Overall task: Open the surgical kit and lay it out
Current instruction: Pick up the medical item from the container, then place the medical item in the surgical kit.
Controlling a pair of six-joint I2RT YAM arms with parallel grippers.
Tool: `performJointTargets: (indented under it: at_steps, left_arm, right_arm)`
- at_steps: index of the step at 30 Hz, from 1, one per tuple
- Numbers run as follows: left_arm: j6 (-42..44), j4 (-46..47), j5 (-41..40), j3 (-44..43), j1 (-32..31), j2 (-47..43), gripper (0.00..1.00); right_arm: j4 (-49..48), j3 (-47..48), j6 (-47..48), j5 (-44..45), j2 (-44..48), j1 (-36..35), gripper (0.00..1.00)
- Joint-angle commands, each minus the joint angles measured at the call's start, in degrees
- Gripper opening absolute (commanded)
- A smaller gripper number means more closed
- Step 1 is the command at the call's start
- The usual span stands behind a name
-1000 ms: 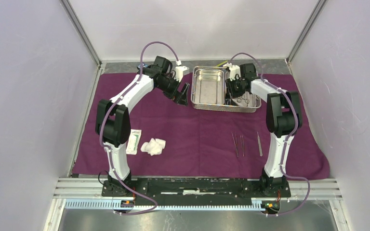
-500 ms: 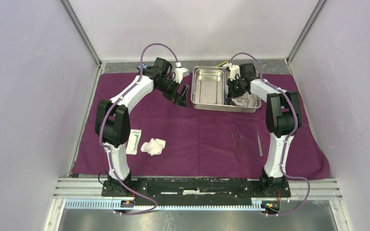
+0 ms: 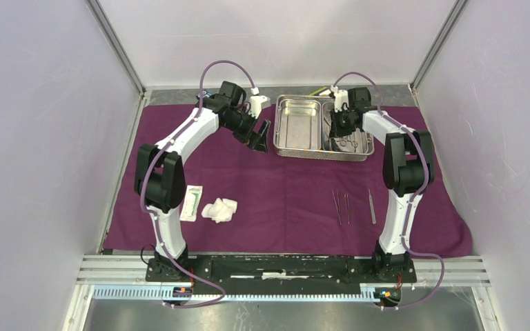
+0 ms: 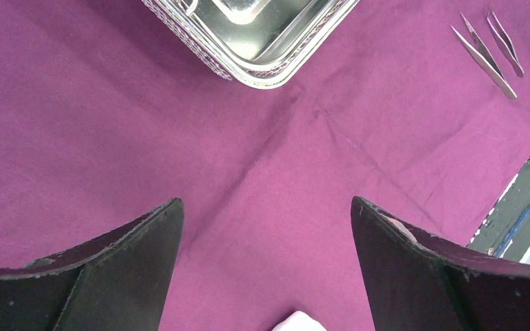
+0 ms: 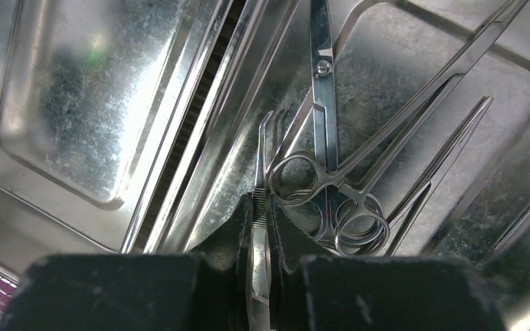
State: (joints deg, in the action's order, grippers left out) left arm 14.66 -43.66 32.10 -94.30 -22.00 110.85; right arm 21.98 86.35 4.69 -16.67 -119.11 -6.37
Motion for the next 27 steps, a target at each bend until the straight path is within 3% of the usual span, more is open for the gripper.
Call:
performJointTargets:
  at_steps: [1, 10, 16, 19, 27]
  left_arm:
    - [1.8, 0.5, 1.3, -0.8, -0.2, -2.9, 0.97]
    - [0.3, 0.5, -0.3, -4.7, -0.1, -1.5, 0.98]
    - [-4.2, 3.3, 0.7, -8.4, 0.1, -0.9, 0.98]
    - [-10.4, 8.1, 3.1, -8.7, 0.3, -1.3, 0.98]
    - [-37.2, 22.4, 7.7, -8.8, -0.8, -0.7, 0.96]
  right_arm:
    - [0.1, 3.8, -0.9, -0.3, 3.5, 0.7, 0.00]
    - [-0.3, 7.6, -0.7, -2.8, 5.6, 2.3, 0.00]
    - [-4.7, 5.2, -0.3, -9.7, 10.1, 2.3, 0.00]
    - [-8.2, 1.6, 0.0, -12.6, 14.0, 2.2, 0.00]
    - [-15.6, -9.8, 2.5, -15.9, 23.5, -2.8, 0.00]
